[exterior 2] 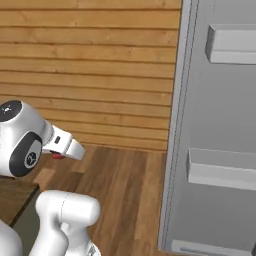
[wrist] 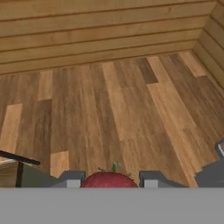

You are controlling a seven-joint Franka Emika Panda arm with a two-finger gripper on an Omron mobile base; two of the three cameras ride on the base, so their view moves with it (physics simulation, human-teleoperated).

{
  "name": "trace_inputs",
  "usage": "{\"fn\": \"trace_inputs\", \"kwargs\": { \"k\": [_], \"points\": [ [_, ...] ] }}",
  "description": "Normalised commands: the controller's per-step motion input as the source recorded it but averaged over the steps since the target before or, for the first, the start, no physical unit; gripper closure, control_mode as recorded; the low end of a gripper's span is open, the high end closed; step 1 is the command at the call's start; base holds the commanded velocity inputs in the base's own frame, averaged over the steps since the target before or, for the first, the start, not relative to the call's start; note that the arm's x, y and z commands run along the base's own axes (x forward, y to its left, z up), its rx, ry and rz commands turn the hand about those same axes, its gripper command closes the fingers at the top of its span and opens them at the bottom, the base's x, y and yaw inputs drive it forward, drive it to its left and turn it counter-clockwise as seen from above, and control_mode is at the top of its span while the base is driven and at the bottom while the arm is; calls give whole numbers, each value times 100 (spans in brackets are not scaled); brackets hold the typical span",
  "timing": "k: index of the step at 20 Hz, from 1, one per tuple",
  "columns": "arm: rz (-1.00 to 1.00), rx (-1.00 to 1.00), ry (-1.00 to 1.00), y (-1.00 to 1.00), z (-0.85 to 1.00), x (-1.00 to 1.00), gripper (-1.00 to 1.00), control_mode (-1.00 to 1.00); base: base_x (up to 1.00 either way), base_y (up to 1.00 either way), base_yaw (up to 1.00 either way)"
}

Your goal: Take the strawberry from the fridge and place it on top of the pancake, located on the dining counter.

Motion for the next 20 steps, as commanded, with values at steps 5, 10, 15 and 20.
{"fn": "trace_inputs", "kwargs": {
  "k": [5,10,15,20],
  "points": [
    [0,0,0,0,0,0,100,100,100,25,0],
    [0,0,0,0,0,0,100,100,100,21,0],
    [0,0,0,0,0,0,100,100,100,13,0],
    [0,0,0,0,0,0,100,100,100,17,25]
  ]
}}
